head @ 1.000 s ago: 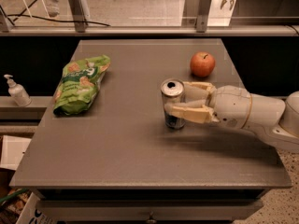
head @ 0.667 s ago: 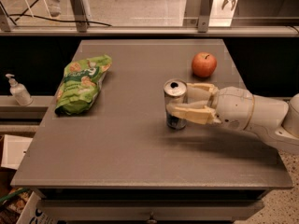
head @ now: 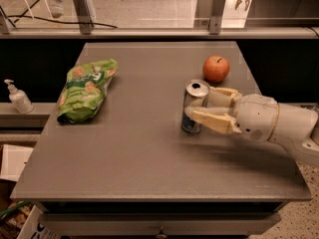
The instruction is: Place redbull can upright
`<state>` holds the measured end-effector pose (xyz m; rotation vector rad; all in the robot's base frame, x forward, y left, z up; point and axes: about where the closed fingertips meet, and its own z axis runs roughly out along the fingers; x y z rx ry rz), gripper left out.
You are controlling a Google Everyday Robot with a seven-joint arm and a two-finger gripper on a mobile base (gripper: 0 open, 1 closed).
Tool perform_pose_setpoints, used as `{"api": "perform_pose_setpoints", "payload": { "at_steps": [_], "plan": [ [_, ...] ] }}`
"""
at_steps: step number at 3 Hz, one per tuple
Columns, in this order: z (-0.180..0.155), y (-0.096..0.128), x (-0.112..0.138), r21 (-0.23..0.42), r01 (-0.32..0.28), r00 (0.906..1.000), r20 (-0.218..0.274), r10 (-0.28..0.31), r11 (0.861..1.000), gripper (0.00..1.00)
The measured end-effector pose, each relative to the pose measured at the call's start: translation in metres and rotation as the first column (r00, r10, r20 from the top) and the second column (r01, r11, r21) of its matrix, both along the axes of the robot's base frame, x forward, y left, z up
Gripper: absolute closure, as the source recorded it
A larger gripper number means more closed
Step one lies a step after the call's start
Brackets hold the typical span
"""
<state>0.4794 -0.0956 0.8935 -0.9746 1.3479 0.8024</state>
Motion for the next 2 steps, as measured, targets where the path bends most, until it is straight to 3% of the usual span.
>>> {"api": "perform_pose_setpoints", "payload": {
  "at_steps": [1,2],
  "plan": [
    [0.0035,-0.0030,-0.0008,-0.013,0.009,1.0000,-0.001,-0.009,1.000,0.00],
    [0.0037,-0.0032,-0.0008,-0.013,0.010,1.0000,-0.001,-0.010,1.000,0.00]
  ]
}}
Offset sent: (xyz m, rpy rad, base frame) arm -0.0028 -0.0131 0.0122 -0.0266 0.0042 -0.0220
